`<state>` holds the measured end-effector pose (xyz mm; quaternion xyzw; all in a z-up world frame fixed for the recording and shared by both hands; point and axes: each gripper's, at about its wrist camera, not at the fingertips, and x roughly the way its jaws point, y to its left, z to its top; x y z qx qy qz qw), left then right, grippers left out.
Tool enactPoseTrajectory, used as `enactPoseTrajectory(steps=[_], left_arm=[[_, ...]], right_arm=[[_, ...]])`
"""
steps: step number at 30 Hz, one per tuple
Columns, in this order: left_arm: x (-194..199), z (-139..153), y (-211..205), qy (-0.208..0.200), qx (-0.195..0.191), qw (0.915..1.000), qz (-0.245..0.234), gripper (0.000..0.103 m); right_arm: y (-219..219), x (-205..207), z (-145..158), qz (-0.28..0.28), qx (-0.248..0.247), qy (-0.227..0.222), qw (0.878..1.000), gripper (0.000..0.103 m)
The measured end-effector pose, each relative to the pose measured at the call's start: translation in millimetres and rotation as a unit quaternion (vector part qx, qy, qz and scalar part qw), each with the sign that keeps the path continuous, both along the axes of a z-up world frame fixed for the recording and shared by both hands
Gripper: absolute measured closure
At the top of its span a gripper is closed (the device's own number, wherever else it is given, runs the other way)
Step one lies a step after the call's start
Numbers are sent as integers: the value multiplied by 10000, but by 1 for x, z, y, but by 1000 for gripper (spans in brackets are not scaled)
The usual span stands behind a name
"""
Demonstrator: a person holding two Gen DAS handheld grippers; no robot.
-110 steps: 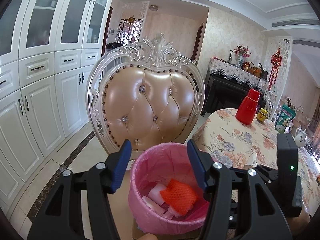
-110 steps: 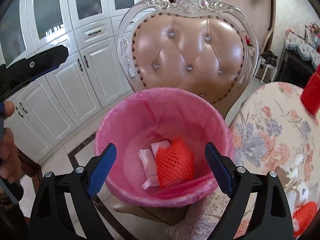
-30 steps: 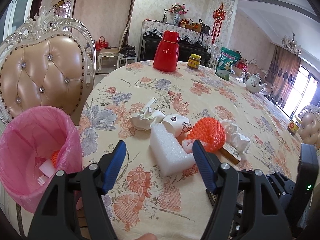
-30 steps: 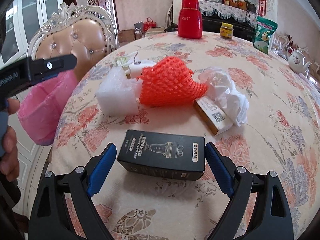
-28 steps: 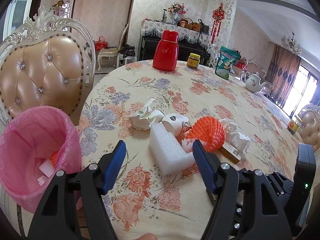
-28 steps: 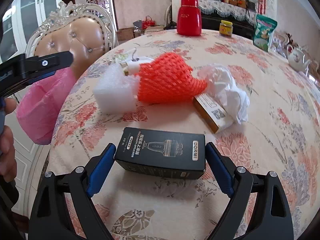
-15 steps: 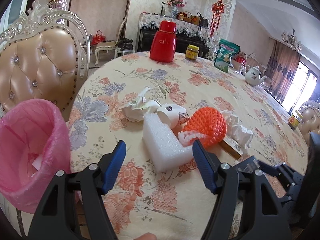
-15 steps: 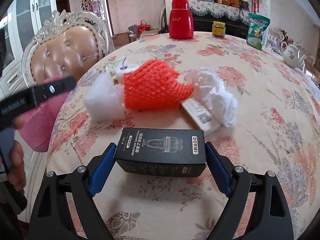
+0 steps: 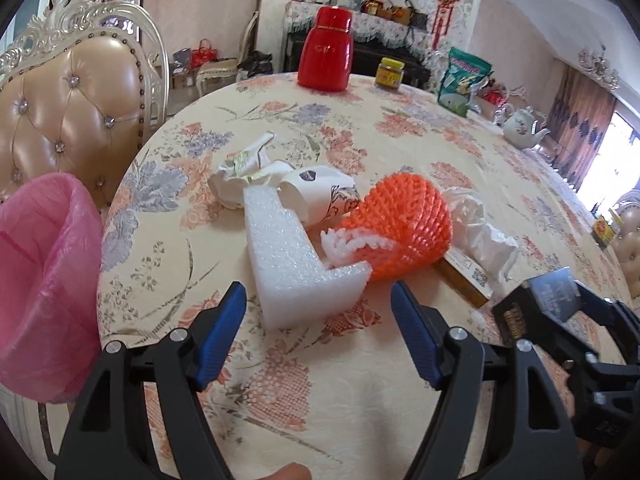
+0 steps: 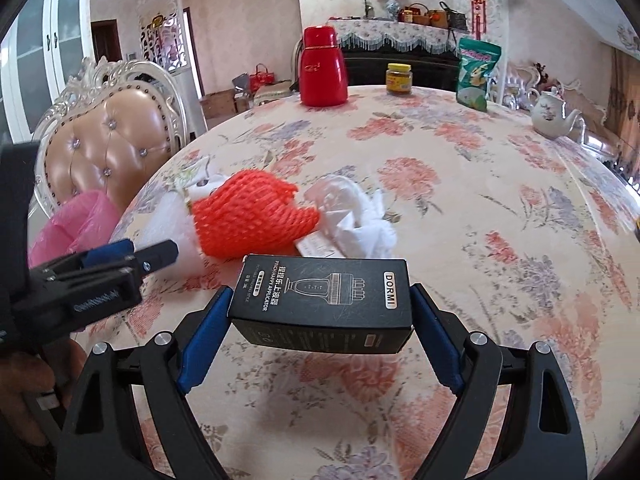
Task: Collect trash
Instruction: 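Grasp the white L-shaped foam piece with the left tool, then carry the foam piece and black box over the pink bin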
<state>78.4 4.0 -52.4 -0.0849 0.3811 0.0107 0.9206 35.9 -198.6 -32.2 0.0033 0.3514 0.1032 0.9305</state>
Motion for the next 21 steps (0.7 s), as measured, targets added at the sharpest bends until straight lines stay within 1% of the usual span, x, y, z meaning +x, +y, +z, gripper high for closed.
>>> enactPoseTrajectory(steps=[3, 10, 11, 13, 16, 21], left_arm=[[8, -5, -2, 136, 81, 9998, 141, 30], [21, -12, 2, 288, 2, 9988, 403, 30], [22, -13, 3, 311, 23, 9986, 437, 31], [22, -15, 5, 328, 26, 9984, 466, 43], [18, -14, 11, 326, 78, 9981, 517, 43], [6, -8, 24, 210, 38, 9982, 555, 43]], right_arm=[[-8, 1, 2, -69, 28, -21, 10000, 21], [-17, 1, 3, -134, 53, -34, 9999, 21], [-17, 1, 3, -136, 53, -36, 9999, 21], [-17, 1, 3, -127, 46, -36, 9999, 21], [-18, 1, 3, -124, 48, -41, 9999, 21], [-16, 3, 4, -122, 64, -59, 9999, 21]])
